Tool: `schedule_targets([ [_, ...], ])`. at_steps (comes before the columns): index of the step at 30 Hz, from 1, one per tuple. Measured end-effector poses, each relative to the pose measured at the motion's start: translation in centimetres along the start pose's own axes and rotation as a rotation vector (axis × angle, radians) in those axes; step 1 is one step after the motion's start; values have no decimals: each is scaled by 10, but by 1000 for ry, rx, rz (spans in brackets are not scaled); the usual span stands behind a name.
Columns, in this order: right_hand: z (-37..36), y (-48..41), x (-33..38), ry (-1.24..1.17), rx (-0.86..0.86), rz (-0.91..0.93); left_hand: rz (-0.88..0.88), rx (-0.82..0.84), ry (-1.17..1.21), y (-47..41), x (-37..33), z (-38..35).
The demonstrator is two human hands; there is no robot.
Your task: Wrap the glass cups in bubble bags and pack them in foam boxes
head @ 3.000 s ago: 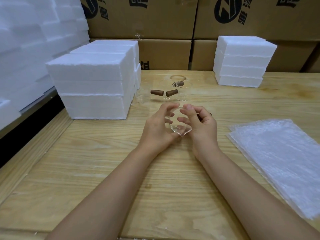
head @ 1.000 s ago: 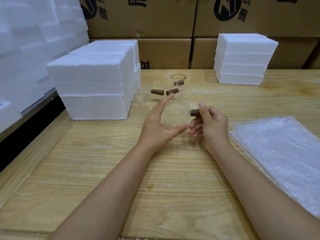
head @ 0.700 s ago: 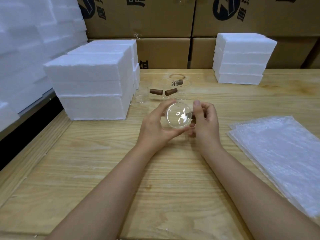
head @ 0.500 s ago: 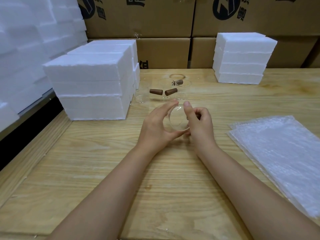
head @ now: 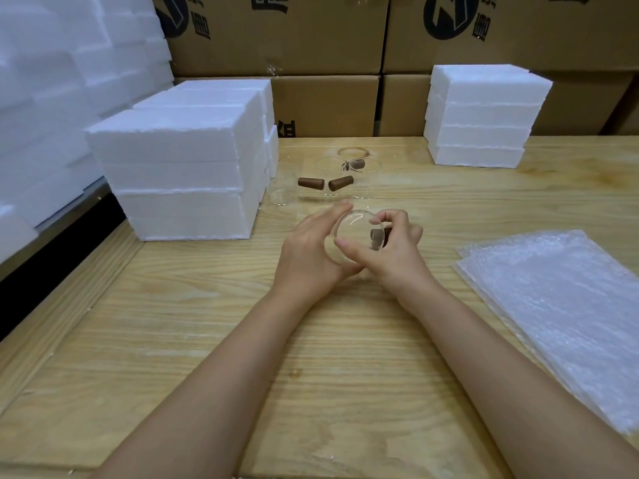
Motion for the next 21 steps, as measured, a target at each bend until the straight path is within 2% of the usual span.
schedule_targets([
  [3,-1,3,5,21,76,65,86,-5,74,-1,12,2],
  [10,1,6,23,-168,148,173,291,-24,316,-2,33,4],
  [16,8,1,22,-250,102,130,276,-28,326,-1,34,3],
  [21,5,-1,17,-294,129,84,264,-28,288,-2,30,5],
])
Point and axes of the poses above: each hand's wrist, its own y-axis away from the middle knuckle, its own z-axis out of the back of the hand, x = y × z, the point moved 9 cm from there along -y, towards the middle knuckle, and after that the axes turned 5 degrees about -x, right-handed, at the moved point
